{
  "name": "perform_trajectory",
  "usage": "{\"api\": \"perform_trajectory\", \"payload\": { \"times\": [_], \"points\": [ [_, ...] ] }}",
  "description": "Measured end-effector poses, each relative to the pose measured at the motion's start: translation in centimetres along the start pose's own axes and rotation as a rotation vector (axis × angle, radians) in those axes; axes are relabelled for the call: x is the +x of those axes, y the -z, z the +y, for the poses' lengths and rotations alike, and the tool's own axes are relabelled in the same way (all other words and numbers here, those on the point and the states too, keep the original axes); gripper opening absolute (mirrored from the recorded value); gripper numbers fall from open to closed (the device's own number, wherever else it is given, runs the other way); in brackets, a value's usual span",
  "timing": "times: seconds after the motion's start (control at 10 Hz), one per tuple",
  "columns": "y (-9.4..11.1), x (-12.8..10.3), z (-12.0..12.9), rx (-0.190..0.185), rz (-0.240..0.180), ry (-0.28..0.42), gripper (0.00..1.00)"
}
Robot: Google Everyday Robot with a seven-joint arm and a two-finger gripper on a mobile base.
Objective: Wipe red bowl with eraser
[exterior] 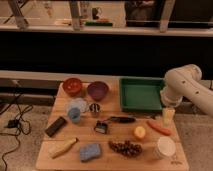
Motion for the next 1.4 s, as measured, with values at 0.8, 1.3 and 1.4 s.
{"api": "perform_trajectory", "payload": {
  "times": [0.8,1.3,1.4],
  "points": [
    [-1.0,-3.5,2.2,-0.209,-0.247,0.026,1.00],
    [-1.2,-4.1,2.7,-0.238,-0.297,0.042,1.00],
    [-1.3,-4.1,2.8,-0.239,-0.295,0.044,1.00]
  ]
}}
